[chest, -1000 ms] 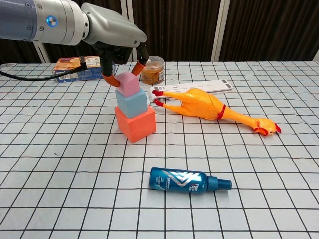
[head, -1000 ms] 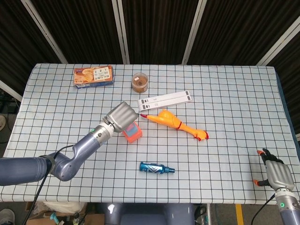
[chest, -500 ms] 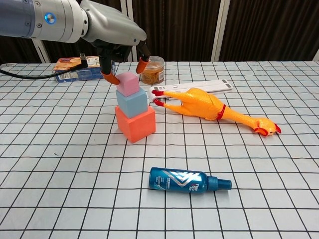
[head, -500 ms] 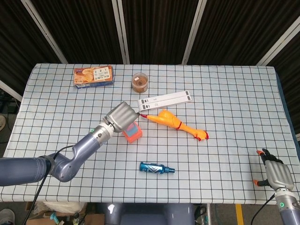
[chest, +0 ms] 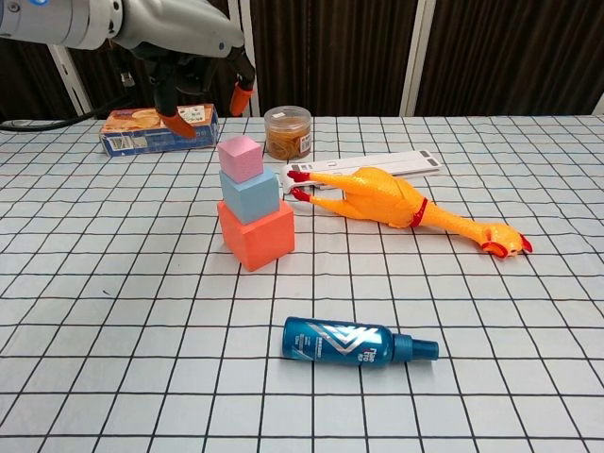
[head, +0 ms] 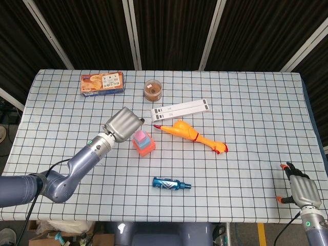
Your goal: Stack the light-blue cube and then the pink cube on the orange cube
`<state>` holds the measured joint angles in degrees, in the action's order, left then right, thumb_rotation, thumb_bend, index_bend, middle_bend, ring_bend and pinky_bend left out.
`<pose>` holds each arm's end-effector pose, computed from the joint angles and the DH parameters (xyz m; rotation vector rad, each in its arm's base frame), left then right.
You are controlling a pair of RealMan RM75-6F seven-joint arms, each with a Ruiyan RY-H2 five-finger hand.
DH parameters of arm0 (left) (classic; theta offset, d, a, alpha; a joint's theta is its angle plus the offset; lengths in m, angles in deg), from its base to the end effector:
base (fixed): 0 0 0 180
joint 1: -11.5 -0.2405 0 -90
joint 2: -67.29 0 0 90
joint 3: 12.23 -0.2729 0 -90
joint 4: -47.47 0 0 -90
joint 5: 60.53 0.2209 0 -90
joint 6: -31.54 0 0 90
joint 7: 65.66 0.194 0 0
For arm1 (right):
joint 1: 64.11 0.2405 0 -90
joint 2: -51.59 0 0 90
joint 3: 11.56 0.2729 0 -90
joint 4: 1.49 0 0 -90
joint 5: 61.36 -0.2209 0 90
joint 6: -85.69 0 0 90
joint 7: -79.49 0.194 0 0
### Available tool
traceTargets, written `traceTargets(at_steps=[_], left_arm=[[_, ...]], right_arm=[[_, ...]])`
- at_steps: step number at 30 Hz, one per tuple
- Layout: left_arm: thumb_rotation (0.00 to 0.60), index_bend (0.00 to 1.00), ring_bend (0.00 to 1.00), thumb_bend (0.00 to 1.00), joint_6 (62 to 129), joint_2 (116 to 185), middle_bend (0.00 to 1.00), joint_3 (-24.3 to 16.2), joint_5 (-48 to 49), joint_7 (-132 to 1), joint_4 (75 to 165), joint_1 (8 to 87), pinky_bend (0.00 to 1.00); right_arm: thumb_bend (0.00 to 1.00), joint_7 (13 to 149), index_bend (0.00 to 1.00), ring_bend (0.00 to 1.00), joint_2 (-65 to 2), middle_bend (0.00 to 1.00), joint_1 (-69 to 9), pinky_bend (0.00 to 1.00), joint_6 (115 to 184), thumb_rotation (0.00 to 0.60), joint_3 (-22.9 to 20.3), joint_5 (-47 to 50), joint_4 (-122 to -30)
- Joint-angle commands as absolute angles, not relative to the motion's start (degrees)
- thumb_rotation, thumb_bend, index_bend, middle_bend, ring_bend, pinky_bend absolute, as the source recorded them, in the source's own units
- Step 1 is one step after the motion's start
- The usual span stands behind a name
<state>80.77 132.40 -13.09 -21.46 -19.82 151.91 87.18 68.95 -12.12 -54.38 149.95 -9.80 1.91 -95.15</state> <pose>-0.0203 0.4317 0.0330 -2.1740 -0.3112 -0.5521 -0.3983 -0.2362 0.1144 1.3640 -1.2024 0.4527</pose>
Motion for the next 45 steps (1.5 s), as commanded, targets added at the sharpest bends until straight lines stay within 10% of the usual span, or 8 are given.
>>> traceTargets(at_steps=[1,45], left_arm=[[0.6,0.37,0.82,0.28,80.3,132.3,0.94,-13.7,-22.0,-19.6,152.0,87.0,0.96],[0.6,0.36,0.82,0.28,79.1,137.1,0.94,-14.5,-24.0,-19.0,148.6,88.1,0.96]], right_arm=[[0.1,68.9,0.15,0.16,-12.1,0.08,-54.4,0.22,150.0,0.6,-9.8,2.0,-95.3],[0.1,69.5,0.15,0.16,-11.6,0.08,-54.5,0.22,150.1,0.6,-9.7,1.8,-95.5]])
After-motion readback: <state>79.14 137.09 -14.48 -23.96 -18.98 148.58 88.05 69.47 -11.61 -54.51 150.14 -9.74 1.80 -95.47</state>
